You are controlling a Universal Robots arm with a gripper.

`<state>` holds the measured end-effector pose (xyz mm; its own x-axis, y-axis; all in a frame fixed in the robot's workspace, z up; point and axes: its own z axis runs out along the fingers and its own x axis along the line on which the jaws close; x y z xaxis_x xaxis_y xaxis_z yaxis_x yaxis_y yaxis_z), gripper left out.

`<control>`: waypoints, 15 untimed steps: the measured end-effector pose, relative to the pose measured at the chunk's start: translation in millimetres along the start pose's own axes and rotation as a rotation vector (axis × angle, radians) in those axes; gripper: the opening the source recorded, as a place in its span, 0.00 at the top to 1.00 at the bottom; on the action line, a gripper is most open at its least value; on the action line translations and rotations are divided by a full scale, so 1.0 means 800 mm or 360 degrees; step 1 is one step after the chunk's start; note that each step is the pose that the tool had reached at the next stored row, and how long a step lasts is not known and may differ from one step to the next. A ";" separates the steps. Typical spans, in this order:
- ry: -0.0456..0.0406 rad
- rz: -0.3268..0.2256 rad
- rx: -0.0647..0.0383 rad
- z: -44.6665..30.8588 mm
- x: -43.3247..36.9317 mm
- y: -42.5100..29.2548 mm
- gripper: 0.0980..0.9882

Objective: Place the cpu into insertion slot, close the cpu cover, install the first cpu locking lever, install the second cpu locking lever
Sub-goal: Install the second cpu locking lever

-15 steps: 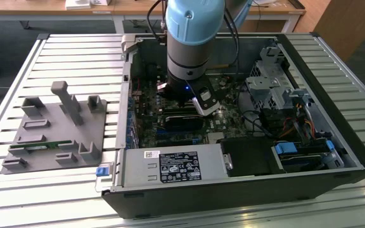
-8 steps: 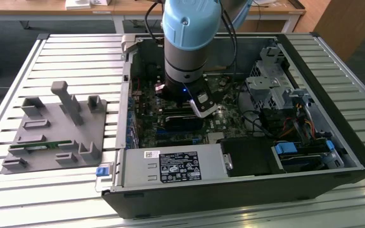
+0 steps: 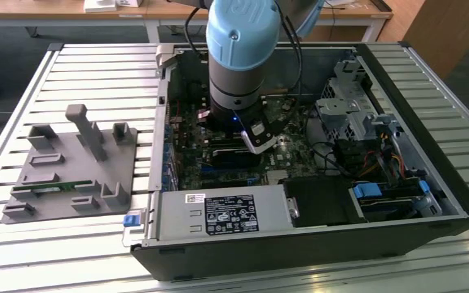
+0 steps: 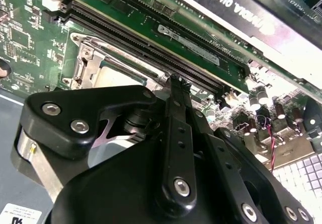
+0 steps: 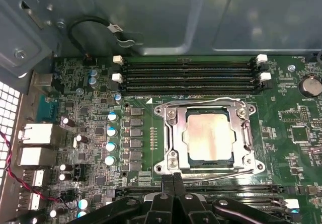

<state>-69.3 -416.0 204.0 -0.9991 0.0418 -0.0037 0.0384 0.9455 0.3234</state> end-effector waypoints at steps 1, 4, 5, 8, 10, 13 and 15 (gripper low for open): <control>0.0000 0.0000 -0.0001 0.0011 0.000 -0.0004 0.99; 0.0000 0.0000 -0.0009 0.0039 0.001 -0.0014 0.99; 0.0001 0.0000 -0.0014 0.0044 0.001 -0.0016 0.99; 0.0001 0.0001 -0.0044 0.0051 0.001 -0.0023 0.99; 0.0002 0.0002 -0.0058 0.0055 0.001 -0.0032 0.99; 0.0002 0.0003 -0.0071 0.0054 0.001 -0.0065 0.99; 0.0002 0.0004 -0.0075 0.0051 0.001 -0.0086 0.99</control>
<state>-70.7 -421.1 197.9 -0.9990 0.0441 -0.0017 0.0404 0.9292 0.3673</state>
